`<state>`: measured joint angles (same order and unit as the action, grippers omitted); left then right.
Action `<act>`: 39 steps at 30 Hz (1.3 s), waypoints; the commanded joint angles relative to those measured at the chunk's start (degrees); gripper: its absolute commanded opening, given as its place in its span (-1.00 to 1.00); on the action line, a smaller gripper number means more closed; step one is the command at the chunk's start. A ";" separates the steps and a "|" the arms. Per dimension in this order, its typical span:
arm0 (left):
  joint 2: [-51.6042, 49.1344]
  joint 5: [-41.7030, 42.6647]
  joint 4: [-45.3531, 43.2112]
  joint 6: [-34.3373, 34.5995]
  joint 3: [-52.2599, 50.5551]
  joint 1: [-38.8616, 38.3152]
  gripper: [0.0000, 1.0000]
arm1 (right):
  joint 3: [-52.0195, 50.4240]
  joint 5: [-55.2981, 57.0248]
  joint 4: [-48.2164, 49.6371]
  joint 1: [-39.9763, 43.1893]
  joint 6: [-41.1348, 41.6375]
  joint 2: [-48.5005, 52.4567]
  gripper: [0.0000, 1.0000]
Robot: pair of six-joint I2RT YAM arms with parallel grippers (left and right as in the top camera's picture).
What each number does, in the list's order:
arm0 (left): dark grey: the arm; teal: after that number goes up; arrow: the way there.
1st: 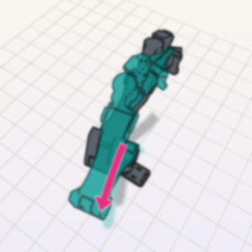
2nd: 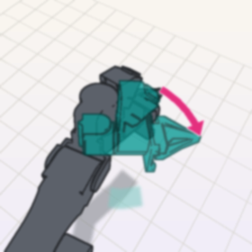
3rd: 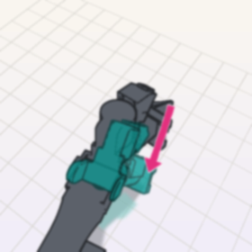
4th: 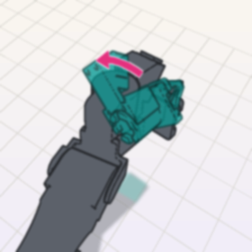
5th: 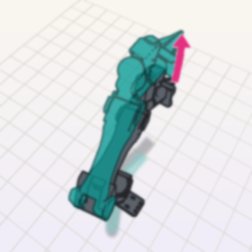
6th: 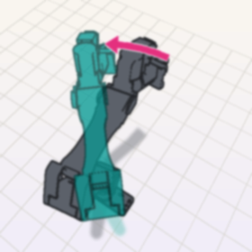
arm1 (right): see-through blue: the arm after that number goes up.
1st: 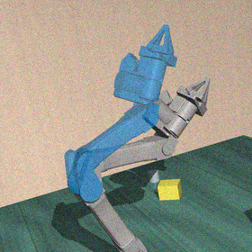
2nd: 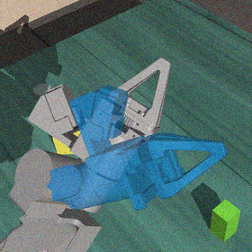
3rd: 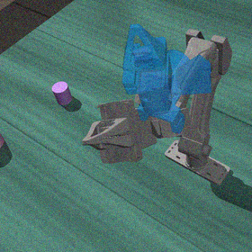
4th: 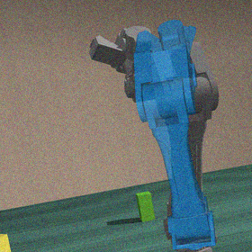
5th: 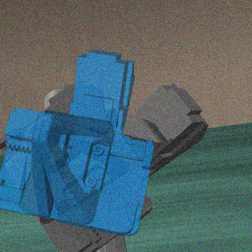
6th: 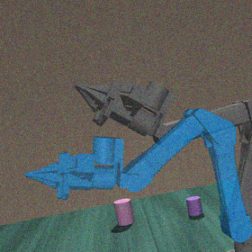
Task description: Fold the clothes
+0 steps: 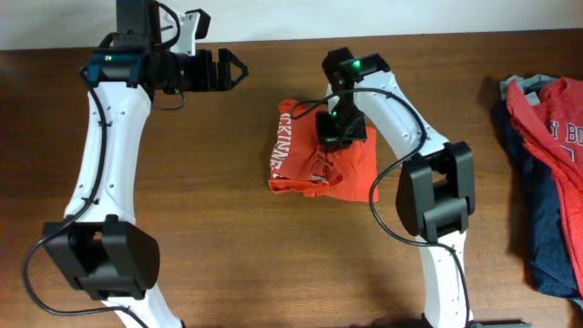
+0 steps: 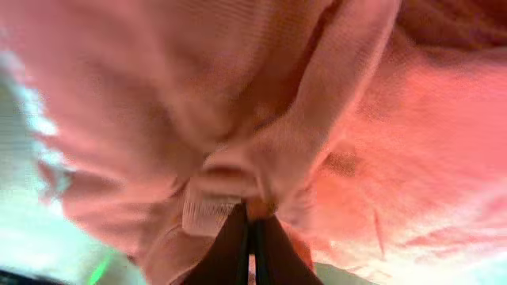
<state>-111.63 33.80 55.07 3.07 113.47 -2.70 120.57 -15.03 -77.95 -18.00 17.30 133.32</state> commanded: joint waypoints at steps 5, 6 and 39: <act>0.11 -0.61 0.11 -0.09 0.26 -0.02 0.99 | 18.05 -0.79 -12.87 5.51 -3.56 -2.45 -0.92; 0.11 -0.61 0.11 -0.09 0.26 -0.02 0.99 | 19.43 -0.76 -14.56 6.54 -3.56 -2.45 -0.92; 0.11 -2.54 -0.22 -0.37 0.26 0.04 0.99 | -2.08 4.52 -12.55 20.81 -3.28 -2.73 0.23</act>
<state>-111.63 32.12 55.09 3.07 113.47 -2.70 118.91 -10.59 -91.13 3.27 12.36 131.72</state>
